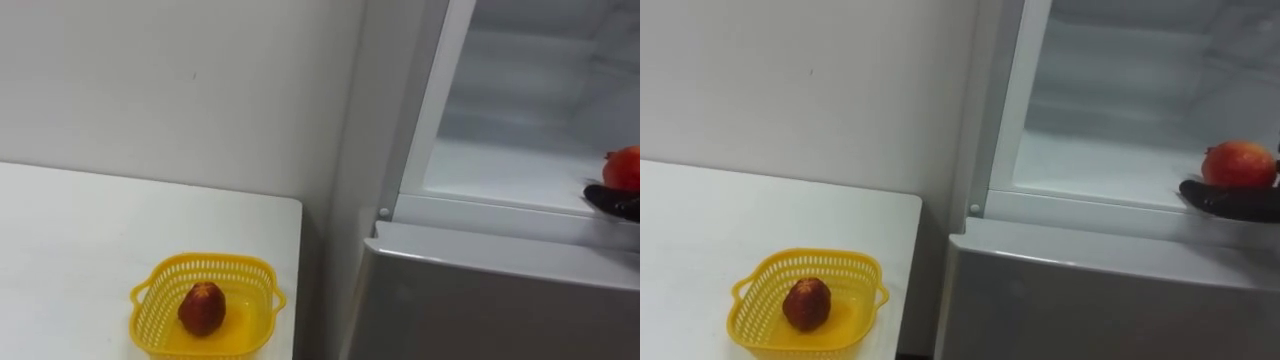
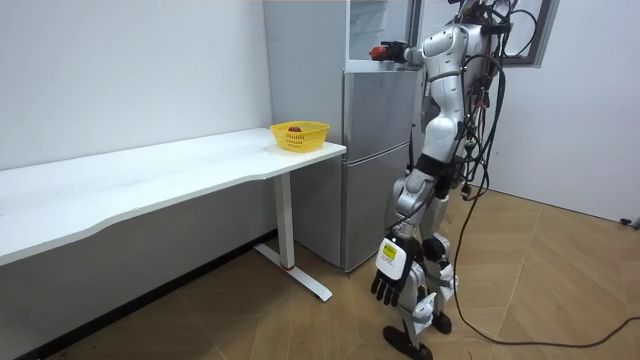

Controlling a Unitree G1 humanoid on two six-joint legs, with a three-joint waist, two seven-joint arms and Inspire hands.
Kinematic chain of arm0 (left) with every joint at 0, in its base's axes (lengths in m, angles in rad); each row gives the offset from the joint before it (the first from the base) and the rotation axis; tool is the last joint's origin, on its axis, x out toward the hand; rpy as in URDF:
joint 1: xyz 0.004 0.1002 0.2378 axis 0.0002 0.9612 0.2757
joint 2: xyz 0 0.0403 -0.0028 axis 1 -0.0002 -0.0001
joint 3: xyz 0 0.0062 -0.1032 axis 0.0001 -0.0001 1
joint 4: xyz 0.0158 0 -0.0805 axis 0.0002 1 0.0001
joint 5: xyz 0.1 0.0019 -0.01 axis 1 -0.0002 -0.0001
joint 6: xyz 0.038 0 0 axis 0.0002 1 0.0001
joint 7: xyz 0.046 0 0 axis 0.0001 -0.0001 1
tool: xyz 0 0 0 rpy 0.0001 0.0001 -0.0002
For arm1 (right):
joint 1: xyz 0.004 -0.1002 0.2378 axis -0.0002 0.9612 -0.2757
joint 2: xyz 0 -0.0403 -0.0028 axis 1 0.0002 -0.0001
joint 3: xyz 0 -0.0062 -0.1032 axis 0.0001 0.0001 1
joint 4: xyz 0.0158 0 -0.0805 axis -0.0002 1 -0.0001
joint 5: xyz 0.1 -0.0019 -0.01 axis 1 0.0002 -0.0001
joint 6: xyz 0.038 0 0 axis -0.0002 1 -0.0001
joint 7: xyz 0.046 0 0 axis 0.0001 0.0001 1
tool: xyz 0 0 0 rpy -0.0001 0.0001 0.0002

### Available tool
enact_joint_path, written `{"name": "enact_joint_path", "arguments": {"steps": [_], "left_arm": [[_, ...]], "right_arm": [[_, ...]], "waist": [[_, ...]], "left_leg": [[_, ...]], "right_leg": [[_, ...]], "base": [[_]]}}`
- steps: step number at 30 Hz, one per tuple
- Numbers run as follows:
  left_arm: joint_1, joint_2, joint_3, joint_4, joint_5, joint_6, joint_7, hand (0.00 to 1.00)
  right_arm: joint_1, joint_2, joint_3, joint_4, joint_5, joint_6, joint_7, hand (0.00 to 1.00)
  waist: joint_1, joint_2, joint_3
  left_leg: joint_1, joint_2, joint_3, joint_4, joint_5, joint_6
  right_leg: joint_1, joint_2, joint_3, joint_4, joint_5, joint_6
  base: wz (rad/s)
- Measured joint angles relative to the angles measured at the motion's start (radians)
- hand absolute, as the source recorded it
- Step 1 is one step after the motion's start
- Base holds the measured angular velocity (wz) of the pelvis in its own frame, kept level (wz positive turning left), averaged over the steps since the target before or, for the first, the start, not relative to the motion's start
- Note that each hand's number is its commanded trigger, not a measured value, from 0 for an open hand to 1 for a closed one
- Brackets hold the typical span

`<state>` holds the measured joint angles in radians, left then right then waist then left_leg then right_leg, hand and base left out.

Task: Retrieve from the upper fridge

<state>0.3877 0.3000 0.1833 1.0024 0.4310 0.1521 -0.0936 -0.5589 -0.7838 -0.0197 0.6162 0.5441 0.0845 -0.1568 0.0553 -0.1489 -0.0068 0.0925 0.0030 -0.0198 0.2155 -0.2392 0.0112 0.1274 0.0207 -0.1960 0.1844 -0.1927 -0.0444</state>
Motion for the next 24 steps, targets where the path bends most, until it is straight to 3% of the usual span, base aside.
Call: {"name": "enact_joint_path", "arguments": {"steps": [24], "left_arm": [[0.002,0.001,-0.02,0.019,-0.005,-0.012,-0.008,0.0]], "right_arm": [[0.0,-0.005,0.038,0.007,-0.005,-0.031,0.056,0.0]], "waist": [[0.009,0.008,0.0025]], "left_leg": [[0.007,0.0,-0.008,-0.003,0.002,-0.004]], "right_leg": [[0.007,0.0,0.001,-0.003,0.0,-0.001]], "base": [[0.01]]}}
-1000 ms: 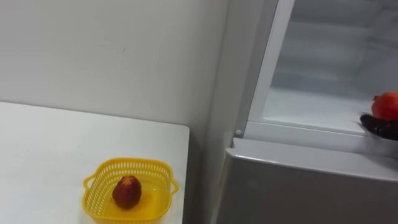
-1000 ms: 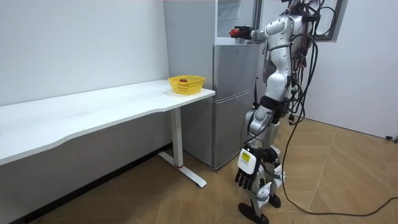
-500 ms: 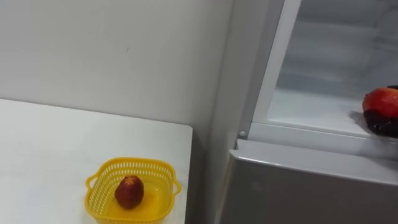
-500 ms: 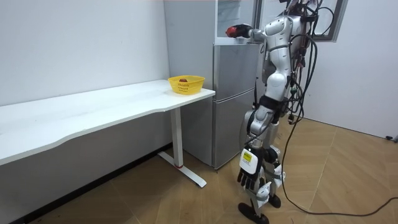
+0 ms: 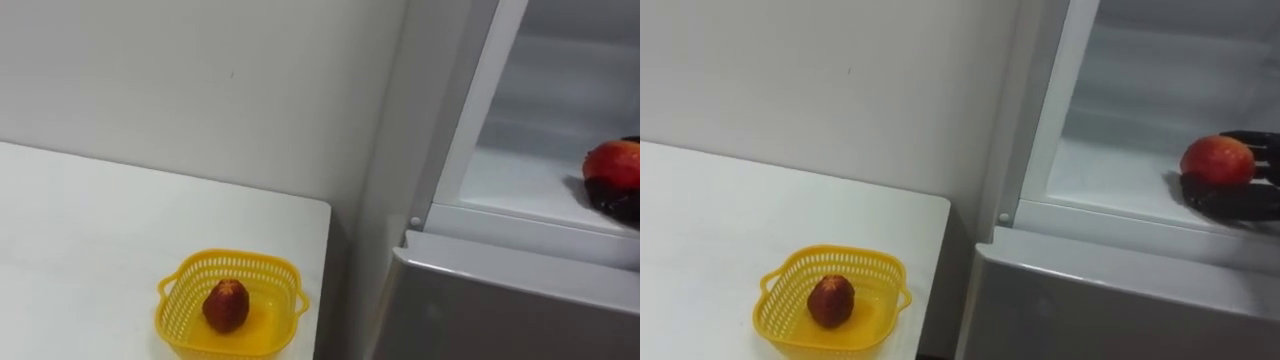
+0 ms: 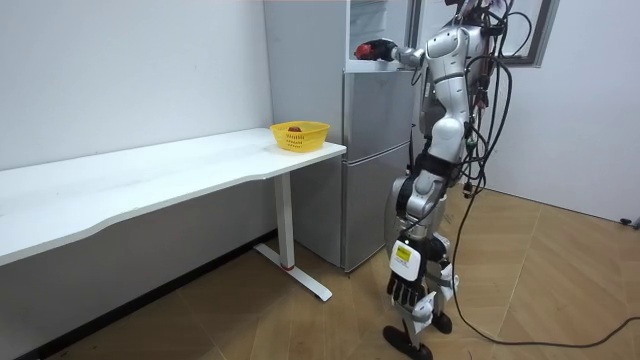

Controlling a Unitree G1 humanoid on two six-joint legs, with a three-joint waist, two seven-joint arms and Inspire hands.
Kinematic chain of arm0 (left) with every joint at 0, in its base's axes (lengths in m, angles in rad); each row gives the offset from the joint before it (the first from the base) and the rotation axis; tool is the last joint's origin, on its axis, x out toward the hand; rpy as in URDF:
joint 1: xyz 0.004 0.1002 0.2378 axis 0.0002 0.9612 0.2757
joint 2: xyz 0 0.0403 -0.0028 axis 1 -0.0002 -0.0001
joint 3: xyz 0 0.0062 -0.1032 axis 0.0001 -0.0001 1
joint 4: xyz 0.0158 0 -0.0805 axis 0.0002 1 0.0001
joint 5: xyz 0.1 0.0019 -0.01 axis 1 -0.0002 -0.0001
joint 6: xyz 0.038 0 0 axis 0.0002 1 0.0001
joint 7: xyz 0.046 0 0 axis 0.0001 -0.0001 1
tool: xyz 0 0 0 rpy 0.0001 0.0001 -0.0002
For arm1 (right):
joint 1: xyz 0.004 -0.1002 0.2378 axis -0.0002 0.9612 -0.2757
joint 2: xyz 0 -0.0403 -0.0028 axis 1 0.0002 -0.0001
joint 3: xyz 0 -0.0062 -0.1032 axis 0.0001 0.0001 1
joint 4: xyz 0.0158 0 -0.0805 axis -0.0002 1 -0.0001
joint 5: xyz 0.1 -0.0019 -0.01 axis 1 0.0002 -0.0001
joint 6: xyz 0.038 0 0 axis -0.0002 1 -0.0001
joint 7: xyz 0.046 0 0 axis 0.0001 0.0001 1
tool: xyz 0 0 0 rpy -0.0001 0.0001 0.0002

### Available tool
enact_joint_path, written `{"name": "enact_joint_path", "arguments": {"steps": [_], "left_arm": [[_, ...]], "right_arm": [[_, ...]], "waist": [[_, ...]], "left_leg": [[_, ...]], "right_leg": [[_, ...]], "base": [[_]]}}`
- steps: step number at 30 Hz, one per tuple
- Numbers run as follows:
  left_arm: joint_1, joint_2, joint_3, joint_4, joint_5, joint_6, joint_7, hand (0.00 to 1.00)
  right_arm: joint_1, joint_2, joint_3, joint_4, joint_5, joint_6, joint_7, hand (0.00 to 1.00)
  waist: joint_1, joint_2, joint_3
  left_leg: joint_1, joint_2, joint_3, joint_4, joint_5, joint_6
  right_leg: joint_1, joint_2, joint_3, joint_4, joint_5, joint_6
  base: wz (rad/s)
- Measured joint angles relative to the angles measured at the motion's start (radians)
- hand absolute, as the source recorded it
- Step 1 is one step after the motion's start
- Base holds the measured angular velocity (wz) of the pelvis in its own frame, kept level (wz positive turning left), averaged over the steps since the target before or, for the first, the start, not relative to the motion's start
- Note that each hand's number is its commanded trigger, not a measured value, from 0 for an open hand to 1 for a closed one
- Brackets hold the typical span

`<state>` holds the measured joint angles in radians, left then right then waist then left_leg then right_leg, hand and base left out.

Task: Retrieve from the upper fridge

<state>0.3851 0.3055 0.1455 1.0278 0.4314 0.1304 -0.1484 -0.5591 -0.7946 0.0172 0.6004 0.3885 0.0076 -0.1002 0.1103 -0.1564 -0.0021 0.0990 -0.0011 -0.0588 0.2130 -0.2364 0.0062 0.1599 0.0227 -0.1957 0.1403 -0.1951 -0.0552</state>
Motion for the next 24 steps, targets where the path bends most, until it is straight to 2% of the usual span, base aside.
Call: {"name": "enact_joint_path", "arguments": {"steps": [5,9,11,13,16,20,24], "left_arm": [[-0.01,0.001,-0.001,0.015,0.0,-0.005,-0.014,0.0],[-0.01,0.0,-0.001,0.015,0.0,-0.007,-0.016,0.0],[-0.009,-0.001,0.001,0.015,0.0,-0.012,-0.015,0.0],[-0.009,-0.001,0.004,0.016,0.0,-0.021,-0.011,0.0],[-0.016,-0.005,0.004,0.014,-0.005,-0.03,-0.007,0.0],[-0.023,-0.021,0.006,0.014,-0.006,-0.031,0.004,0.0],[-0.023,-0.023,0.006,0.019,-0.006,-0.032,0.026,0.0]], "right_arm": [[0.009,0.0,0.004,-0.081,0.003,0.005,0.009,1.0],[0.048,0.0,0.009,-0.182,-0.003,0.008,0.017,1.0],[0.086,0.001,0.009,-0.318,-0.018,0.008,0.019,1.0],[0.098,0.001,0.009,-0.397,-0.022,0.005,0.026,1.0],[0.099,0.002,0.009,-0.492,-0.022,0.002,0.031,1.0],[0.116,0.007,0.008,-0.638,-0.022,0.003,0.037,1.0],[0.155,0.015,-0.026,-0.724,-0.004,0.0,0.035,1.0]], "waist": [[0.0,0.009,0.0042],[-0.001,0.01,0.0019],[-0.006,0.014,0.0018],[-0.007,0.02,0.005],[-0.009,0.026,0.0047],[-0.027,0.04,-0.0008],[-0.037,0.047,-0.0046]], "left_leg": [[0.001,-0.001,-0.001,-0.003,0.0,-0.001],[0.003,-0.004,-0.002,-0.006,0.001,-0.002],[0.001,-0.005,-0.002,-0.004,0.001,-0.001],[0.0,-0.006,-0.002,0.0,0.001,-0.001],[-0.002,-0.006,0.0,0.001,0.001,-0.001],[-0.001,-0.006,-0.003,0.001,0.001,-0.001],[0.002,-0.006,-0.002,0.007,0.001,-0.001]], "right_leg": [[-0.003,-0.002,0.0,0.003,0.0,0.001],[-0.003,-0.003,0.003,-0.002,-0.001,0.001],[-0.005,-0.004,0.006,-0.003,-0.001,0.001],[-0.004,-0.005,0.006,-0.002,-0.001,0.001],[-0.001,-0.005,0.005,0.002,-0.001,0.001],[-0.002,-0.005,0.007,0.01,-0.003,0.004],[0.004,-0.005,0.008,0.011,-0.002,0.004]], "base": [[0.0],[0.0],[0.0],[0.0],[0.03],[0.07],[-0.01]]}}
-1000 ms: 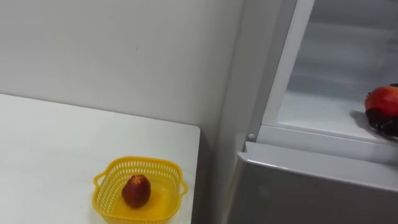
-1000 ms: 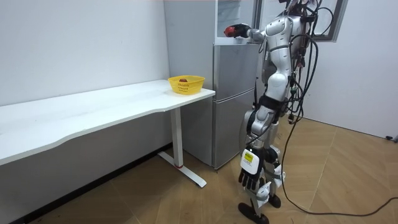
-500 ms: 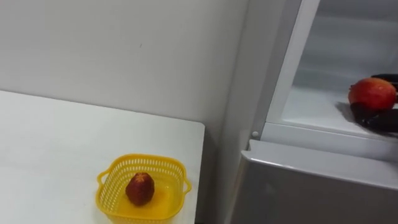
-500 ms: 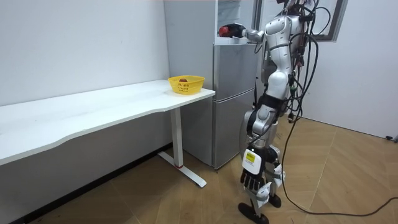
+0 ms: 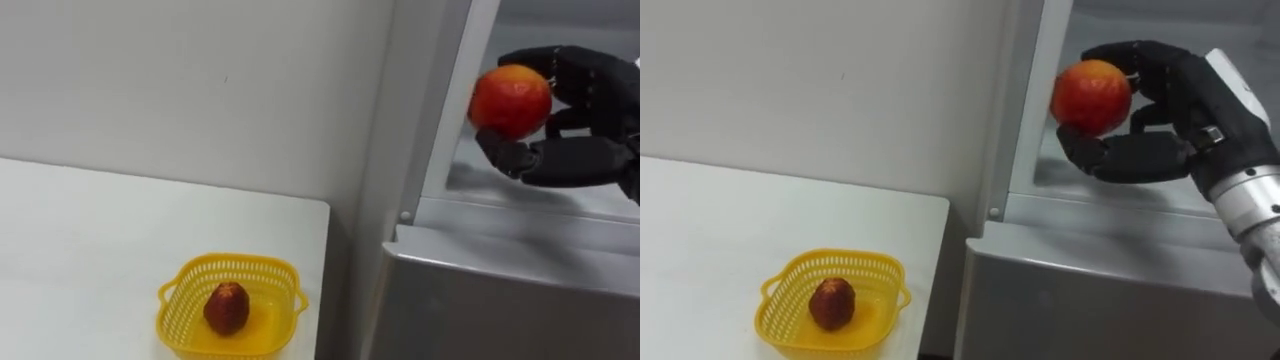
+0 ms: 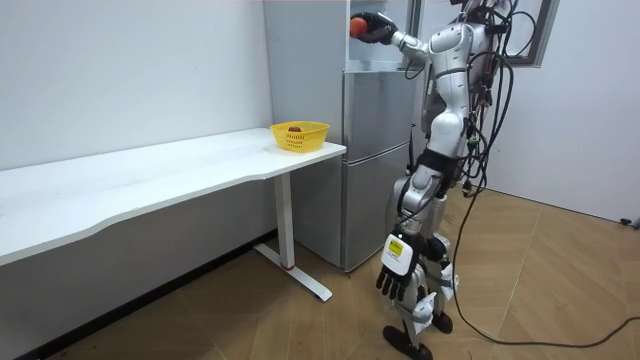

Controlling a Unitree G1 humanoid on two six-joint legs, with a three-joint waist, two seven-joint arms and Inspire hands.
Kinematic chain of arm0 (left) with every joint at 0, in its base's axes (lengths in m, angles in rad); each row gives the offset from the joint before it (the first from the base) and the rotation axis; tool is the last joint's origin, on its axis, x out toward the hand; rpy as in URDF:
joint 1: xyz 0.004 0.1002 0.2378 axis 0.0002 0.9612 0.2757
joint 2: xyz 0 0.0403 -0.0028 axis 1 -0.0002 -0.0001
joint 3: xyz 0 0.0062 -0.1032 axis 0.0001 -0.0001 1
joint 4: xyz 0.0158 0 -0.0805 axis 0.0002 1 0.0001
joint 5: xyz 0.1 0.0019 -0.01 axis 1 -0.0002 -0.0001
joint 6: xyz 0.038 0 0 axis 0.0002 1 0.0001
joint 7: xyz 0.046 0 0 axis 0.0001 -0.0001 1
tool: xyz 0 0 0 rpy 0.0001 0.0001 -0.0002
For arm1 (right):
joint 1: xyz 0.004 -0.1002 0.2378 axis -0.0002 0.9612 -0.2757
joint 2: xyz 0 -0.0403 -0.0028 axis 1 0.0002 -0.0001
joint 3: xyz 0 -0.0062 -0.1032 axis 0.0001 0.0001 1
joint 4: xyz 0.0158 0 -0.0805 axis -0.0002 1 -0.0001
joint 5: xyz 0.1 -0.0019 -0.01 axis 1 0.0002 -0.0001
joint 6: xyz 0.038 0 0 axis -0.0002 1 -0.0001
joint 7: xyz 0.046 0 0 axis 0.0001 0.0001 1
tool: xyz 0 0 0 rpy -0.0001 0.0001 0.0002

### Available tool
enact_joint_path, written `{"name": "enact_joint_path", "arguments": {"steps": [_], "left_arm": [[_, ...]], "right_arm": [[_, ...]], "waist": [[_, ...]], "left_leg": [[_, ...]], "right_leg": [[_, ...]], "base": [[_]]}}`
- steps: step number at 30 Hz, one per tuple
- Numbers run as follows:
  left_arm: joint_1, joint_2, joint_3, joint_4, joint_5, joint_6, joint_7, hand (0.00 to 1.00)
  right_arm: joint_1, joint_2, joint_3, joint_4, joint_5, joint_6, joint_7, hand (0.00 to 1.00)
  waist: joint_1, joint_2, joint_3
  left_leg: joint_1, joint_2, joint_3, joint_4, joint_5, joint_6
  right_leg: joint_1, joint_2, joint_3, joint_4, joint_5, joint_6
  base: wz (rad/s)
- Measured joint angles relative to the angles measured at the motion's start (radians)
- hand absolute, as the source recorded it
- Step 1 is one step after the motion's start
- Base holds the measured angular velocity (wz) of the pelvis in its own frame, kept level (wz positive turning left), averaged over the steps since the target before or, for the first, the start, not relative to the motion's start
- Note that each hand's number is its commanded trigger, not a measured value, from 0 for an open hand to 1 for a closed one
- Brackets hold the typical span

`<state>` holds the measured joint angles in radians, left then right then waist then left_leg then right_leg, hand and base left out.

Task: Retrieve from the upper fridge

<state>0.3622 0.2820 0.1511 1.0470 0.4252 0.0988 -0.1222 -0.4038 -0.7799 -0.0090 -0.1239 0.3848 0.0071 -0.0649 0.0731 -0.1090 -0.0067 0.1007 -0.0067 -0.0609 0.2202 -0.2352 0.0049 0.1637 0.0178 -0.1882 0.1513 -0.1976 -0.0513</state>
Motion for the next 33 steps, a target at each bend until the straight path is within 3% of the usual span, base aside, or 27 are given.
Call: {"name": "enact_joint_path", "arguments": {"steps": [3,5,15,20,29,33], "left_arm": [[0.0,-0.015,0.001,0.019,0.0,-0.01,0.018,0.0],[0.001,-0.027,0.003,0.036,-0.001,-0.02,0.025,0.0],[-0.026,-0.039,0.024,0.076,-0.003,-0.059,0.034,0.0],[-0.029,-0.06,0.024,0.076,-0.002,-0.056,0.043,0.0],[-0.053,-0.069,0.019,0.07,-0.002,-0.057,0.043,0.0],[-0.074,-0.07,-0.002,0.067,-0.001,-0.056,0.041,0.0]], "right_arm": [[0.036,0.01,-0.031,-0.071,0.007,-0.007,-0.002,1.0],[0.072,0.039,-0.07,-0.133,0.008,-0.015,-0.005,1.0],[0.128,0.052,-0.102,-0.338,0.023,-0.096,-0.006,1.0],[0.186,0.118,-0.102,-0.427,0.001,-0.101,0.008,1.0],[0.24,0.169,-0.089,-0.47,-0.049,-0.102,0.069,1.0],[0.245,0.247,-0.017,-0.47,-0.155,-0.102,0.123,1.0]], "waist": [[-0.011,0.01,0.006],[-0.016,0.016,0.008],[-0.028,0.013,0.0058],[-0.031,0.012,0.0044],[-0.035,0.037,0.0021],[-0.02,0.038,-0.0003]], "left_leg": [[0.017,0.001,0.013,-0.003,0.0,0.0],[0.029,0.003,0.031,-0.012,0.0,0.0],[0.044,0.008,0.06,-0.022,0.0,0.0],[0.048,0.011,0.083,-0.023,0.0,0.0],[0.042,0.015,0.09,-0.016,-0.012,0.004],[0.029,0.017,0.092,-0.014,-0.011,0.003]], "right_leg": [[0.01,0.002,0.027,0.001,0.0,0.0],[0.012,0.003,0.043,0.001,0.0,0.0],[0.012,0.009,0.082,0.001,-0.001,-0.003],[0.01,0.01,0.099,0.002,-0.001,-0.003],[0.008,0.014,0.103,0.003,-0.001,-0.003],[-0.009,0.015,0.107,0.005,0.0,-0.004]], "base": [[-0.14],[-0.19],[-0.1],[-0.09],[-0.01],[-0.03]]}}
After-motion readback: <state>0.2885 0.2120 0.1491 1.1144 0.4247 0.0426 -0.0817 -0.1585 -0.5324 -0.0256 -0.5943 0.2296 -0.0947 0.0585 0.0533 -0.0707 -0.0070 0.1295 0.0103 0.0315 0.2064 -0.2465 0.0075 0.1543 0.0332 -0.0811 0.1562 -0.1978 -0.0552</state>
